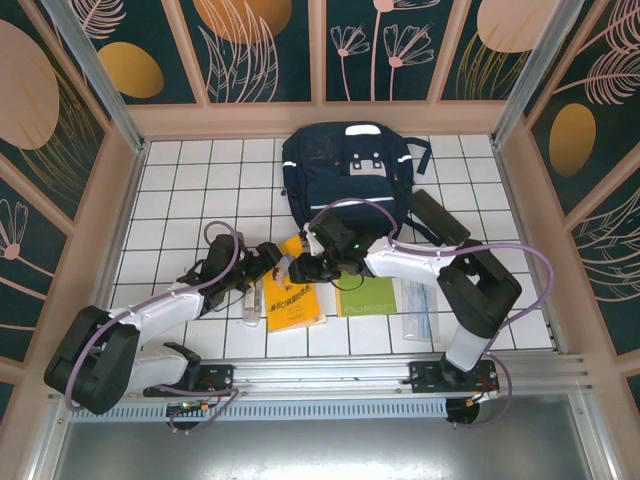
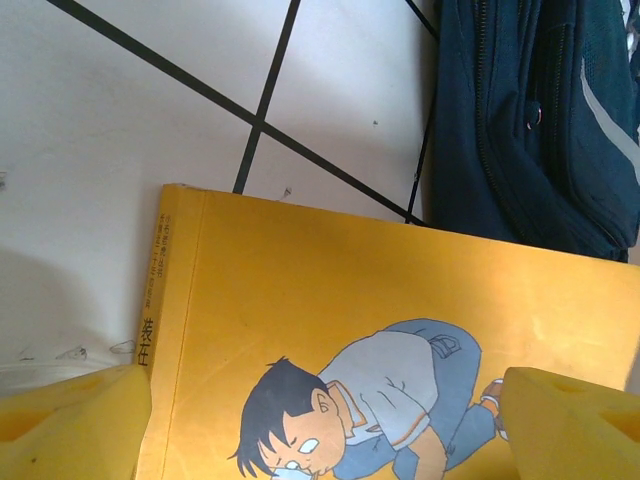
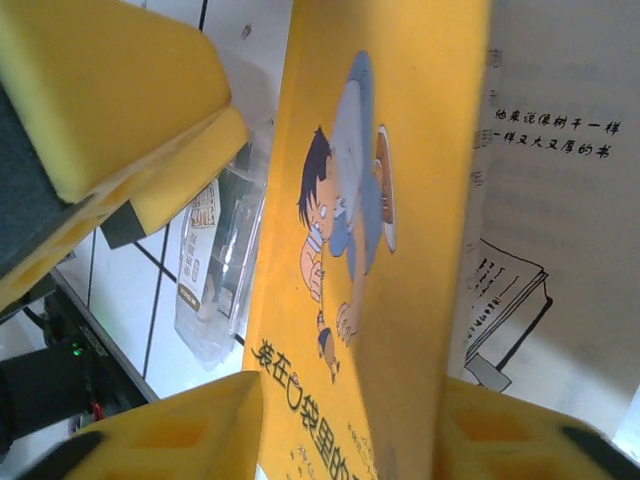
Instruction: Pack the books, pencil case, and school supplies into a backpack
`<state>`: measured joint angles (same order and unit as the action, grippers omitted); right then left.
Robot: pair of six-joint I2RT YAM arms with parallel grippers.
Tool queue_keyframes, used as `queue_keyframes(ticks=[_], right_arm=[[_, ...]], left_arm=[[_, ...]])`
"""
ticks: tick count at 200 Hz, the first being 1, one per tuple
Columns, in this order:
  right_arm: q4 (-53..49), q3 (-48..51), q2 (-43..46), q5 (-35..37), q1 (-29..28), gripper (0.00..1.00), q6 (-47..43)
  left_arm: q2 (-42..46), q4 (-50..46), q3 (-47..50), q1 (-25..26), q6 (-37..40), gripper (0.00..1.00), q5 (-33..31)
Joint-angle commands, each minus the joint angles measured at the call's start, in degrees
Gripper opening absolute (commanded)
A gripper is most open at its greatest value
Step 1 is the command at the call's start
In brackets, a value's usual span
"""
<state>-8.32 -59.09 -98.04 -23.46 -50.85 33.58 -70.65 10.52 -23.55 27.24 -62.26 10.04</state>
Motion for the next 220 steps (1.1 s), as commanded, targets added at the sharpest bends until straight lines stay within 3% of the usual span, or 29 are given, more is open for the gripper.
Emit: queue_keyframes(ticks=[1,23,68,104,145,184,220], right_arm=[[2.6,0.7,-0.5,-1.8,0.9,0.24,2.8],[3.8,0.9,0.2,-3.6,2.1,0.0,3.4],[6.4,0.9,5.1,-8.7,6.0,0.0,2.9],[10.4,1.1,8.7,-13.7,9.7,0.0,3.7],[13.8,3.4,10.2,-16.1,13.0,0.0,4.4],[17.0,6.2,10.2,-17.1,14.2,0.0,5.2],[18.9,8.8,9.8,-17.4,15.0,0.0,6.1]], left_arm=[[0.2,-5.7,2.1,0.4,-1.0,0.91,-2.5],[2.3,-5.9,0.2,0.4,-0.3,0.95,-5.3],[4.7,-1.9,-3.1,-1.7,3.2,0.99,-6.7],[5.8,11.9,-0.4,-2.9,2.9,0.99,0.5],[1.0,21.3,0.9,-2.9,-0.8,0.99,7.7],[-5.3,30.7,3.5,-2.8,-6.1,0.93,12.6],[-9.1,36.5,3.3,-2.1,-8.8,0.8,15.7]])
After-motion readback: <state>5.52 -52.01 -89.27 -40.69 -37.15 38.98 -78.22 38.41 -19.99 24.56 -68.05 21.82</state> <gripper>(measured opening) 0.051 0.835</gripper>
